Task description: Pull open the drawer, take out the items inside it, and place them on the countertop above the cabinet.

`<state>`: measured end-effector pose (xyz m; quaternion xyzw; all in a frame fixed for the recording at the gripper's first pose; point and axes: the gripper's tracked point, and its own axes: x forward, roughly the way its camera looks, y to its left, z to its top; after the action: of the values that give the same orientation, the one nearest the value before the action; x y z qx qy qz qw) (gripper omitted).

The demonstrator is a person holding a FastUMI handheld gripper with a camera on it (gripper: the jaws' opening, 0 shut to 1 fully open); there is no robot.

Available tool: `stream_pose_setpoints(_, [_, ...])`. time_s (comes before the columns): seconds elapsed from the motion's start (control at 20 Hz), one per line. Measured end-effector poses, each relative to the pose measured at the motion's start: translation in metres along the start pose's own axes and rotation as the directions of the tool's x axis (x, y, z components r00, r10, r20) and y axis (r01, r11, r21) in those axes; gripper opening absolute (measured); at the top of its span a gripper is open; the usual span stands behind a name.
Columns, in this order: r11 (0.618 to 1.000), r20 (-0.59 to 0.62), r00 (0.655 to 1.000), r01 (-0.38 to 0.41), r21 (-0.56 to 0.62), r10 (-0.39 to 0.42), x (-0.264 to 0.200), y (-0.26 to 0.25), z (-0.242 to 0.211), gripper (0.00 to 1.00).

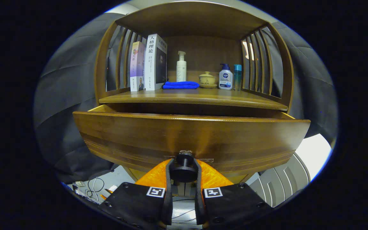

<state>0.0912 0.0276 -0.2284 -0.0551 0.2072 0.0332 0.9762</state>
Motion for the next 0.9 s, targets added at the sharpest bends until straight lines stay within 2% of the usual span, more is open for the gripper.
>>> stream_pose_setpoints(0.9, [1.000, 0.037, 0.999, -0.020, -0.024, 0.021, -0.078, 0.007, -0.044, 0.30])
